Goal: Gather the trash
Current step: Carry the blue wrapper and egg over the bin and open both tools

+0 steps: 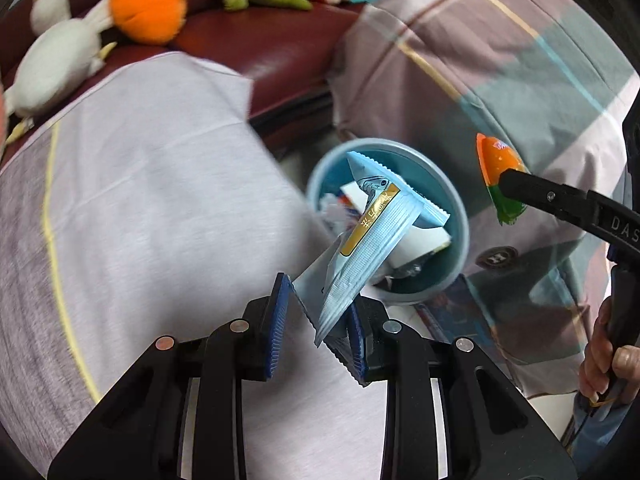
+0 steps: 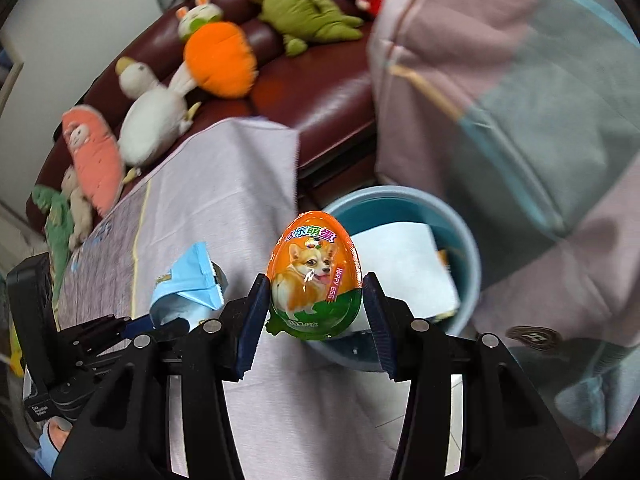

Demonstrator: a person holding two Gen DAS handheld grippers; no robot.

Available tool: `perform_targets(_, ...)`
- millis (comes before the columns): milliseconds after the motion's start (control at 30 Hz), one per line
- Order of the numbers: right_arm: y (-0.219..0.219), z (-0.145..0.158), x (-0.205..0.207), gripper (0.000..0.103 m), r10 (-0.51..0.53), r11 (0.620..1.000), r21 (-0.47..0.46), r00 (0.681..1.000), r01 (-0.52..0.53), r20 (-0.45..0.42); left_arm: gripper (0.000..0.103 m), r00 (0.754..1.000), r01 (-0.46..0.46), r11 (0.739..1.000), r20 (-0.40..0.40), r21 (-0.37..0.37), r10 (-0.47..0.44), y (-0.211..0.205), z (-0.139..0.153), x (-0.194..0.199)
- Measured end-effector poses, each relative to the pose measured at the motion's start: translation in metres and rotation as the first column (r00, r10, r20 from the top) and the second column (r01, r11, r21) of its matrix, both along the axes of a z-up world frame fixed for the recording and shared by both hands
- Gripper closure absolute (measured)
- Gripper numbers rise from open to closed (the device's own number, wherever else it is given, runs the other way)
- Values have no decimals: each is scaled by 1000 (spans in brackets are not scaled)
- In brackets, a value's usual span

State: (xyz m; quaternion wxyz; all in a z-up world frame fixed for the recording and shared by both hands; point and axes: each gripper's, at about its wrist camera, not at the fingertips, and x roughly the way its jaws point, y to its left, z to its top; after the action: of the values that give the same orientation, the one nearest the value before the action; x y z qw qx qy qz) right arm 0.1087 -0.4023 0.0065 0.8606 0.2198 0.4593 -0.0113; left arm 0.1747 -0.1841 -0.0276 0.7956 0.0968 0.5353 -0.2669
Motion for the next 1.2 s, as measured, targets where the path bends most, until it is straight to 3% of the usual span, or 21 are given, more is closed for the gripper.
perform_targets(600, -63, -21, -3, 57, -91, 996, 23, 995, 91, -30, 71, 994, 62, 998, -87, 12, -61, -83, -42, 21)
perform_targets(633, -65, -23, -2, 57, -93, 995, 22, 995, 94, -33, 69, 994, 63, 998, -91, 12, -62, -86, -45, 23)
perform_targets(800, -71, -28, 4, 57, -105, 994, 20, 993, 106, -49, 24, 995, 61, 998, -74, 19, -60, -92, -53, 26)
perform_targets(1200, -62, -34, 16, 57, -86, 996, 16, 994, 87, -71, 11, 999, 12, 1000, -50, 6, -11, -64, -40, 22)
